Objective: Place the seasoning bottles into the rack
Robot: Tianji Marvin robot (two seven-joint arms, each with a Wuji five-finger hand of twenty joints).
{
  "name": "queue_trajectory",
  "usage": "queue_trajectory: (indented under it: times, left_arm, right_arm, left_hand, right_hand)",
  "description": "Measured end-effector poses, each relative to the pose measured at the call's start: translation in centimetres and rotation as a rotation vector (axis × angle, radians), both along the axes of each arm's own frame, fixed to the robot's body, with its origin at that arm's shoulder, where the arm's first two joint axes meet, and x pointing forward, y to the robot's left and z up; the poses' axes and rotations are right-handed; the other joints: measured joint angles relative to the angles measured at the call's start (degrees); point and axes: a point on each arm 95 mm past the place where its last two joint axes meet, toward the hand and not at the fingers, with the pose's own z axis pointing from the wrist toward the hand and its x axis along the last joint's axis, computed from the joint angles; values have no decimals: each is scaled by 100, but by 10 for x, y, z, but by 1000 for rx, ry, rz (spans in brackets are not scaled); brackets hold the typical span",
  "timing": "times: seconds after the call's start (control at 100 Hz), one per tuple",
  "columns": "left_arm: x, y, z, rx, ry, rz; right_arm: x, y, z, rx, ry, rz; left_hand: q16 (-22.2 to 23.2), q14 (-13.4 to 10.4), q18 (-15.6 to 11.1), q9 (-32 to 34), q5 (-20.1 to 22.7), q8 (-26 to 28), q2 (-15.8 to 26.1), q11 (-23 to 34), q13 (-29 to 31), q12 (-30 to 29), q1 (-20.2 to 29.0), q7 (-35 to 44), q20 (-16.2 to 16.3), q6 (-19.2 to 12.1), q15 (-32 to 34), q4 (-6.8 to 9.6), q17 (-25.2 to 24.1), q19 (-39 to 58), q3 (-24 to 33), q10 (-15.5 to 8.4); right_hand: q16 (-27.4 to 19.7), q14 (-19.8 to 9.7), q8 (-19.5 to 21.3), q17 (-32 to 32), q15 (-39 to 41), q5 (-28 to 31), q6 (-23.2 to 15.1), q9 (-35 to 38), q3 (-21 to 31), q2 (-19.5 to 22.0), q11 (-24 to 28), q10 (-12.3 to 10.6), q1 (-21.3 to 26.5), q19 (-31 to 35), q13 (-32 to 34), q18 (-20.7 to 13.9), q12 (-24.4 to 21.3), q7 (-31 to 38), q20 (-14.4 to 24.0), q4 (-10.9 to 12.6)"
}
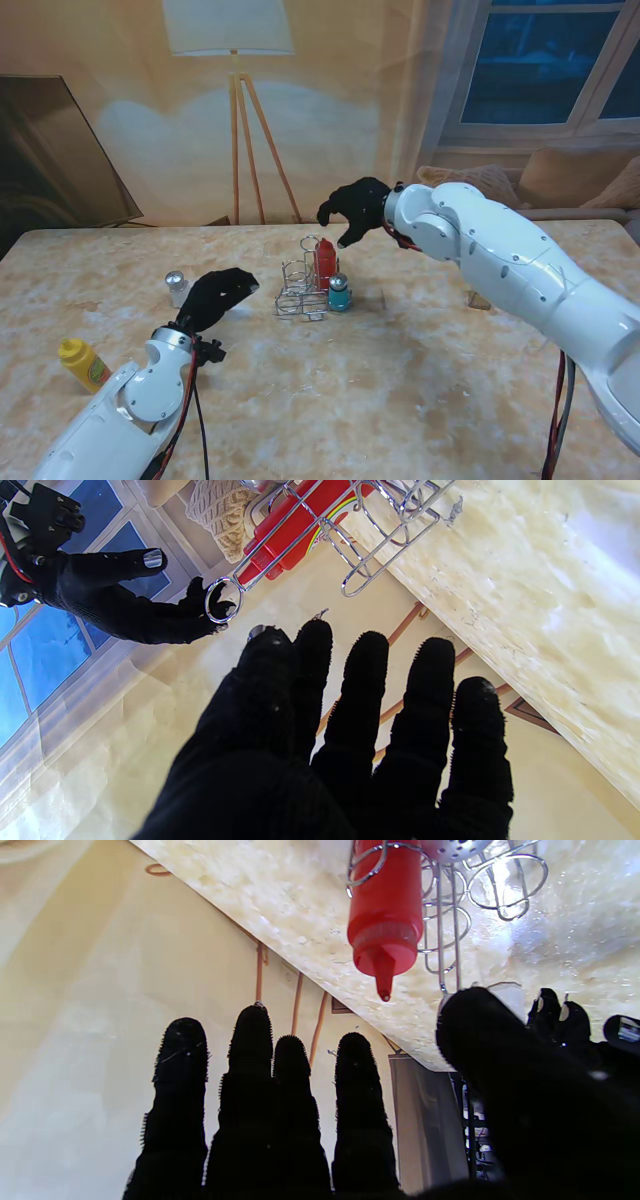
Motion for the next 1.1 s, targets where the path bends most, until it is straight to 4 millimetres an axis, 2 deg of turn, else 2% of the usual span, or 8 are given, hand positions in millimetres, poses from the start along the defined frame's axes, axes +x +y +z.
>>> queue_trajectory:
  times: [0.21,0.68,0.85,0.93,1.1]
  left_arm:
    - [0,-1,0,1,1,-2]
    - [-1,-4,-2,5,12,-7]
    - [-1,-6,-2,6,16,-8]
    - [-1,-6,-3,6,18,-10]
    - [-1,-7,-3,7,21,-13]
  right_arm:
    - [-10,-32,8,-22,-31,-57]
    - [-40,-112,2,-140,-10,-190]
    - [-52,-133,-7,-180,6,-244]
    - [-57,-142,-11,-204,9,-259]
    - [-68,-156,-18,-228,10,-284]
  left_hand:
    - [0,1,0,0,0,0,0,0,0,0,0,0,0,0,0,0,0,0,0,0]
    - [0,1,0,0,0,0,0,0,0,0,0,0,0,0,0,0,0,0,0,0]
    - [0,1,0,0,0,0,0,0,0,0,0,0,0,0,0,0,0,0,0,0]
    - [0,1,0,0,0,0,0,0,0,0,0,0,0,0,0,0,0,0,0,0]
    - [0,1,0,0,0,0,0,0,0,0,0,0,0,0,0,0,0,0,0,0]
  right_hand:
    - [-63,2,0,-40,-31,0,1,0,-46,2,-58,13,0,0,-25,1,-83,-59,-10,0]
    - [-66,3,0,-123,-232,-29,8,0,-231,129,-266,14,-85,-137,-59,3,-83,-268,-137,1]
    - [-209,15,0,-171,-445,-45,8,0,-294,137,-471,23,-94,-339,-110,-17,-96,-405,-276,1]
    - [-279,68,0,-218,-538,-54,10,0,-311,139,-551,80,-156,-410,-159,-29,-237,-443,-343,2]
    - [-346,131,0,-222,-599,-102,82,0,-311,140,-619,112,-156,-417,-159,-72,-237,-530,-424,2]
